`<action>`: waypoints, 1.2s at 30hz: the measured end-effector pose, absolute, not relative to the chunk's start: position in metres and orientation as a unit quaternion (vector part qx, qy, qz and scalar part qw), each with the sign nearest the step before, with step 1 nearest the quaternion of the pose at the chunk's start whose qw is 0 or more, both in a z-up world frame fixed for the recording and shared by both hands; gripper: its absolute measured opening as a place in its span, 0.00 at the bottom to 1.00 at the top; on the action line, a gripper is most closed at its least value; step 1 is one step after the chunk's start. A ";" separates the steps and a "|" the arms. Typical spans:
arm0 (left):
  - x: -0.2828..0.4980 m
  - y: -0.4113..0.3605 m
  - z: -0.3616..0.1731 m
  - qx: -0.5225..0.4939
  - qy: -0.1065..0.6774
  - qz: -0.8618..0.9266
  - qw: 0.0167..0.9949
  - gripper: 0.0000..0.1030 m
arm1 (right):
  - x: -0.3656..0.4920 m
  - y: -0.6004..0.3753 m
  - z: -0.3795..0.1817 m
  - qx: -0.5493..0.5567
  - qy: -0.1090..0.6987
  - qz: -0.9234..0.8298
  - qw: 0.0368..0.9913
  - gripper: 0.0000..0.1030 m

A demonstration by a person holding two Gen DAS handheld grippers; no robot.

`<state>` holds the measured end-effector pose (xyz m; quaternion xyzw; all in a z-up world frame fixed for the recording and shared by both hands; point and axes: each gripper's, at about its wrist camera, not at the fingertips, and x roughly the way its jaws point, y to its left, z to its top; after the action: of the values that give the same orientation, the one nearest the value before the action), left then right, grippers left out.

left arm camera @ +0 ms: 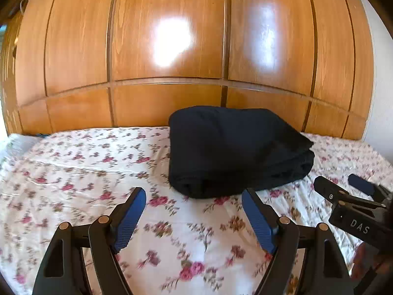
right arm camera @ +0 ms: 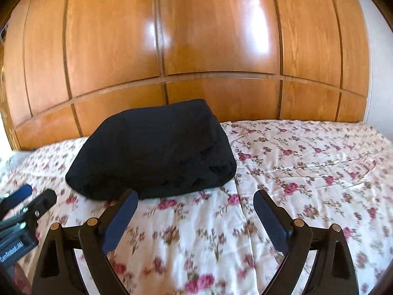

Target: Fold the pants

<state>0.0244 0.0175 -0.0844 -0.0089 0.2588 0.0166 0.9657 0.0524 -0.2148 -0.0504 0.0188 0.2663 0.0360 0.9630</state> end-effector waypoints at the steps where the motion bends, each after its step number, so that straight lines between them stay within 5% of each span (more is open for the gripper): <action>1: 0.020 0.014 -0.081 0.000 0.256 0.024 0.966 0.80 | 0.047 -0.214 -0.048 0.015 0.269 0.037 0.962 0.93; 36: -0.033 0.013 -0.048 -0.013 0.256 0.029 0.966 0.75 | -0.013 -0.221 -0.010 0.036 0.259 0.041 0.964 0.94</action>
<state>-0.0328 0.0132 -0.0480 -0.0130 0.2564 0.0295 0.9660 -0.0134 -0.2205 -0.0105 0.0361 0.2589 0.0409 0.9644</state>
